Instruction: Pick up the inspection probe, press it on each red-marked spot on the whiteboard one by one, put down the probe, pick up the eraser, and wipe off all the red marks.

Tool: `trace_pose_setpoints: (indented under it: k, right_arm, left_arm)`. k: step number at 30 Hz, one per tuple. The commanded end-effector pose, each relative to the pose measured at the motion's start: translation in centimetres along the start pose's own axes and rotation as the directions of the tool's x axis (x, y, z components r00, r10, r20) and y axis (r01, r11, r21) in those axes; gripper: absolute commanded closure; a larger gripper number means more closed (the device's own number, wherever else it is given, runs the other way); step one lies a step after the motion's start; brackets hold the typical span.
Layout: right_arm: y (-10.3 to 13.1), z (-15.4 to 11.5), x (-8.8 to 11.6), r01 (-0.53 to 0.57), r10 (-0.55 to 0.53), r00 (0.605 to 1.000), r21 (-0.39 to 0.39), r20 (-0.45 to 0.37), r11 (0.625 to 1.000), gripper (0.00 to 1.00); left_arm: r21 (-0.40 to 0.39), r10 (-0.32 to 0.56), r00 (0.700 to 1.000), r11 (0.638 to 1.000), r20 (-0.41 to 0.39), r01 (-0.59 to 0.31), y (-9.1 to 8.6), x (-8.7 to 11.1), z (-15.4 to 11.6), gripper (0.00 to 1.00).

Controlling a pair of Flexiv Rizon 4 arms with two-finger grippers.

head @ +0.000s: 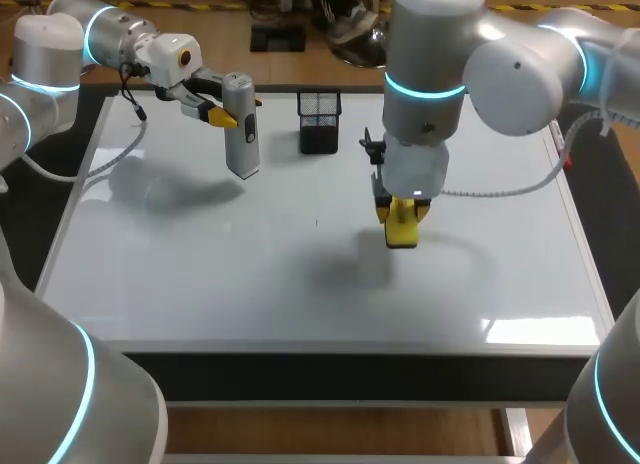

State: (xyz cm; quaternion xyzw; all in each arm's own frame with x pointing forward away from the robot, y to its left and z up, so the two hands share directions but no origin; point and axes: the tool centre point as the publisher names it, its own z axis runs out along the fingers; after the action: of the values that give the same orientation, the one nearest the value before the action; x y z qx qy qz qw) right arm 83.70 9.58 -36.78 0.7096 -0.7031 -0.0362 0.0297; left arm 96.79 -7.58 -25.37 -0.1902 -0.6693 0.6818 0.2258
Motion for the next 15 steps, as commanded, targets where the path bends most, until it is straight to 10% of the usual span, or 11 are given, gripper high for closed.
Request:
trace_pose_setpoints:
  k: [1,15]
  right_arm:
    - [-2.5,0.2,0.3,0.016,-0.016,1.000,-0.026,0.005,1.000,1.00]
    - [-11.5,0.0,1.3,0.049,-0.049,0.999,-0.059,0.006,0.997,1.00]
  left_arm:
    - [0.002,-0.002,1.000,1.000,-0.013,0.002,-0.1,-0.3,-0.4,1.00]
    - [0.002,-0.002,1.000,1.000,-0.013,0.002,-0.1,-0.3,-0.4,1.00]
